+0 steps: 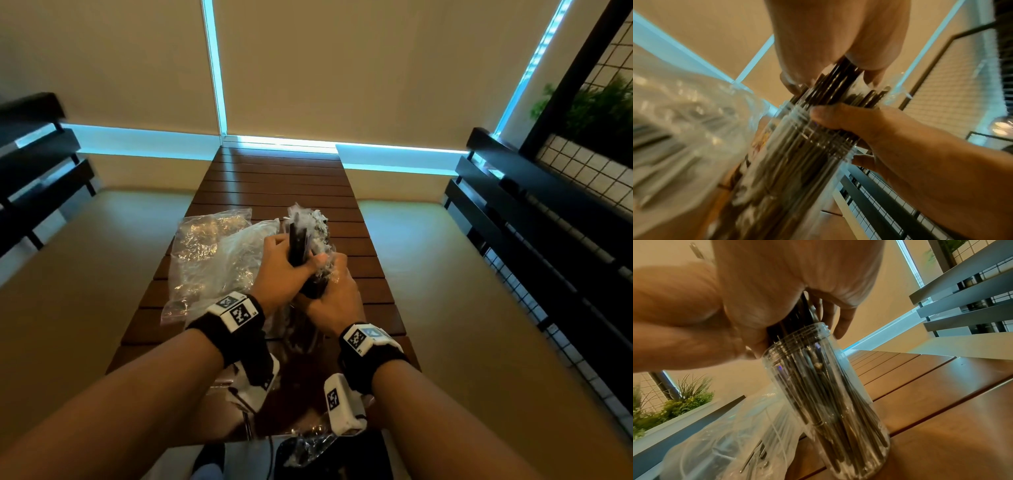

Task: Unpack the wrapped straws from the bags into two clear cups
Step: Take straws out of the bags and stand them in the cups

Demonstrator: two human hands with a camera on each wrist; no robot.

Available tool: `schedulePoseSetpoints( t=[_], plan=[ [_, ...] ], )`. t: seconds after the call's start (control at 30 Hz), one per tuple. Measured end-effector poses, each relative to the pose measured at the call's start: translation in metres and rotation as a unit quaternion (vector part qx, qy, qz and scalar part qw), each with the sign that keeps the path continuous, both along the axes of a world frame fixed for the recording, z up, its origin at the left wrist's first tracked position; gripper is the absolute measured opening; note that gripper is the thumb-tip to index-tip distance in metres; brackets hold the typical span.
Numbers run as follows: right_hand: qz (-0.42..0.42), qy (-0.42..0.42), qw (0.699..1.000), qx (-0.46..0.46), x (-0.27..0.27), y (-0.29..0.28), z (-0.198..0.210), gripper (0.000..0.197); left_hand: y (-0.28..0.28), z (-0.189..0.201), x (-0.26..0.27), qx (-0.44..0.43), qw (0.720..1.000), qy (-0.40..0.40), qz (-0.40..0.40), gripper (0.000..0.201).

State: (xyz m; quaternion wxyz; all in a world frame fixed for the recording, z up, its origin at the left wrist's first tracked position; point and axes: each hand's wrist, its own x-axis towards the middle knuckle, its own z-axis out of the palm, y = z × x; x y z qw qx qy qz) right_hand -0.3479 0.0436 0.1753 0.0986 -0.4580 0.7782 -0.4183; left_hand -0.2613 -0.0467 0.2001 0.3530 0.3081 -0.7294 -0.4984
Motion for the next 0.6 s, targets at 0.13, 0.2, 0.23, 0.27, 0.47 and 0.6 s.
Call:
schedulePoseSetpoints(
  t=[0.13, 0.2, 0.23, 0.27, 0.47, 0.6],
  plan=[
    [0.003, -0.014, 1.0, 0.018, 0.0, 0.0, 0.002, 0.068, -0.002, 0.036, 0.007, -0.151, 0.988, 0.0, 0.043, 0.081],
    [0.001, -0.013, 1.0, 0.022, 0.0, 0.0, 0.003, 0.073, -0.007, 0.054, 0.006, -0.269, 0.963, 0.011, 0.02, 0.091],
    [-0.001, -0.013, 1.0, 0.023, 0.0, 0.0, 0.003, 0.074, -0.007, 0.062, 0.004, -0.317, 0.948, -0.011, -0.001, 0.087],
    [-0.002, -0.013, 1.0, 0.022, 0.0, 0.0, 0.003, 0.074, -0.008, 0.068, 0.001, -0.358, 0.932, -0.054, -0.019, 0.077],
    [0.009, -0.023, 1.0, 0.011, -0.002, -0.001, 0.001, 0.071, -0.005, 0.034, 0.004, -0.385, 0.889, -0.223, -0.112, 0.051],
    [0.022, -0.003, 1.0, 0.017, -0.004, -0.001, 0.001, 0.063, 0.0, 0.008, 0.011, -0.34, 0.882, -0.292, -0.143, 0.069]
  ],
)
